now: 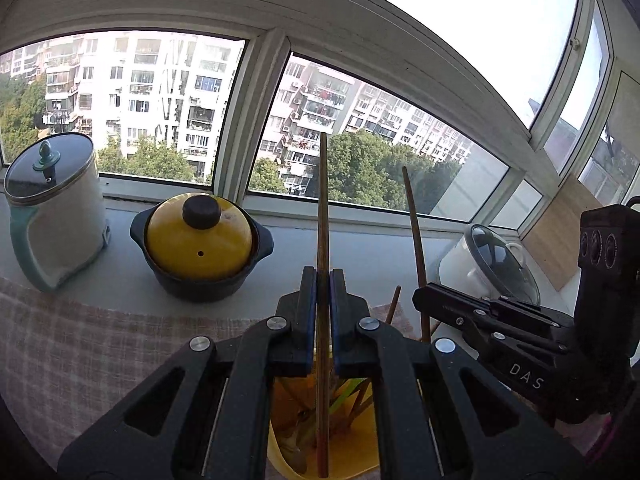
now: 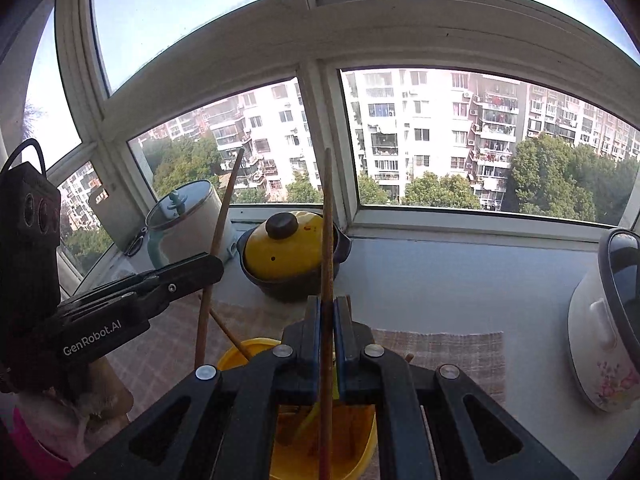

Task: Organize utensils
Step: 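Carry the chopstick in the left tool while the right tool carries its chopstick over the bin, then open the left tool over the yellow bin while the right tool releases its chopstick into it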

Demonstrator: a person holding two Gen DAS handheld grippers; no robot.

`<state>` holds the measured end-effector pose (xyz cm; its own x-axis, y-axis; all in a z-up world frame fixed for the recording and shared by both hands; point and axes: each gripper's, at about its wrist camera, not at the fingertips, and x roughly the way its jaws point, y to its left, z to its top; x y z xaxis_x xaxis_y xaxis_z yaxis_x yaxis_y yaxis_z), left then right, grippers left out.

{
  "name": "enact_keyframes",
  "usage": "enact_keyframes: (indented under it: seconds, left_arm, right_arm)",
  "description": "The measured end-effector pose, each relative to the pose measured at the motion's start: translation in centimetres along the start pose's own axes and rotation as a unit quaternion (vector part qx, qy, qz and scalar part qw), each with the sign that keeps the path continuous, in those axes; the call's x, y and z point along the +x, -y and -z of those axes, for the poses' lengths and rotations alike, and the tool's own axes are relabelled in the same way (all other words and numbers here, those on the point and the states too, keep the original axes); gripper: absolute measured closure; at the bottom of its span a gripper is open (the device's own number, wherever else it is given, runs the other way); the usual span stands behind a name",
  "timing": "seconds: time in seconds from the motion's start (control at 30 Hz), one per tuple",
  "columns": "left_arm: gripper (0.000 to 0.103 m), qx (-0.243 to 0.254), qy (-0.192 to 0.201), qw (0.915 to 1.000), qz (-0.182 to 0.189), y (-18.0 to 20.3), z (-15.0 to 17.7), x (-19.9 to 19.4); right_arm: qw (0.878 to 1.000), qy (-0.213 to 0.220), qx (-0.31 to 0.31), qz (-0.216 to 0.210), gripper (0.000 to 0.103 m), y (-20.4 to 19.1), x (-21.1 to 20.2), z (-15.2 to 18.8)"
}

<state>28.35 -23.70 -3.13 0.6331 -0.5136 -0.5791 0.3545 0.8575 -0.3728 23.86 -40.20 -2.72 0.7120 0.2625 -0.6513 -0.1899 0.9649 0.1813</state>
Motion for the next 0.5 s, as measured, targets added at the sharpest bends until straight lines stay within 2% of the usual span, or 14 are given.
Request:
enact_keyframes:
  seconds: [0.5]
  left_arm:
    - [0.099, 0.0, -0.001, 1.0, 0.007, 0.0, -0.2, 1.0]
  right_arm:
    - [1.0, -0.014, 0.006, -0.013, 0.099, 0.8, 2.3, 0.3]
